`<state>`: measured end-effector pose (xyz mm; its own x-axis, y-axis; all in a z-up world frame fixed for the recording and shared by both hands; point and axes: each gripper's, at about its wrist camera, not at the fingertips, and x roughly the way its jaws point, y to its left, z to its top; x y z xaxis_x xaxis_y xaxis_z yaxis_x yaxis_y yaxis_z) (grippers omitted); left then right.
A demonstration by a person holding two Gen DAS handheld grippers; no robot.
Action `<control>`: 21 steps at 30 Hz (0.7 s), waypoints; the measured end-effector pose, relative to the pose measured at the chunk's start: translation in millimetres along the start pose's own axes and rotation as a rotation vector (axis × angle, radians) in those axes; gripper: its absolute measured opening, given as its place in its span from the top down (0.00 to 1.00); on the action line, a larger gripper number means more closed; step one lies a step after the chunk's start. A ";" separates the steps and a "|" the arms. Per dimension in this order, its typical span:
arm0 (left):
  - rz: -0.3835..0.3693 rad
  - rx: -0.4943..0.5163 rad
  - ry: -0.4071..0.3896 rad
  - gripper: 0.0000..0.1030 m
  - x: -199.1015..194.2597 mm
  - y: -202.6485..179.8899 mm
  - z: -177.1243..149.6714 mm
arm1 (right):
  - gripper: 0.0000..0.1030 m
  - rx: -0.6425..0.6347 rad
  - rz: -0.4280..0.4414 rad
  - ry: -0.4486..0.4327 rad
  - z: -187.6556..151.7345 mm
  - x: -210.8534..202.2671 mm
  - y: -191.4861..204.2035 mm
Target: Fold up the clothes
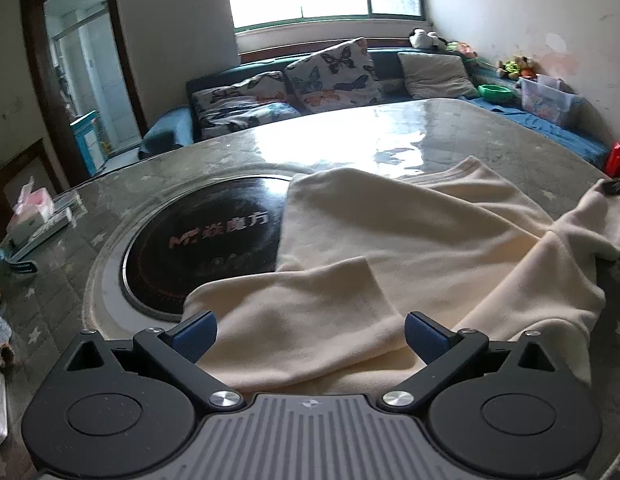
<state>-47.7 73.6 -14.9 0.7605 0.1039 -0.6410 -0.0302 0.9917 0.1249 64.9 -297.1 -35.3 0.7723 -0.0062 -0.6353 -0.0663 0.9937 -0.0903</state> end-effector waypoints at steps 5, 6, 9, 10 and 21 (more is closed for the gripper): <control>-0.054 0.039 -0.001 0.31 2.4 -4.3 -2.0 | 0.00 -0.031 0.017 0.044 -6.2 11.0 16.0; -0.071 0.051 -0.004 0.31 1.9 -6.4 -2.9 | 0.00 -0.033 0.018 0.050 -6.8 12.4 17.7; -0.110 0.094 -0.012 0.31 0.9 -13.4 -6.6 | 0.00 -0.032 0.024 0.054 -7.0 15.2 18.1; -0.120 0.109 -0.015 0.31 0.6 -16.0 -8.1 | 0.00 -0.028 0.027 0.055 -8.2 14.7 17.9; -0.123 -0.030 -0.049 0.91 1.8 18.5 -6.2 | 0.00 -0.016 0.031 0.062 -9.9 14.4 16.9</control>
<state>-50.9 92.5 -18.4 0.7901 -0.0215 -0.6126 0.0460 0.9986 0.0243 68.7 -281.5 -53.7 0.7289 0.0171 -0.6844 -0.1002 0.9916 -0.0818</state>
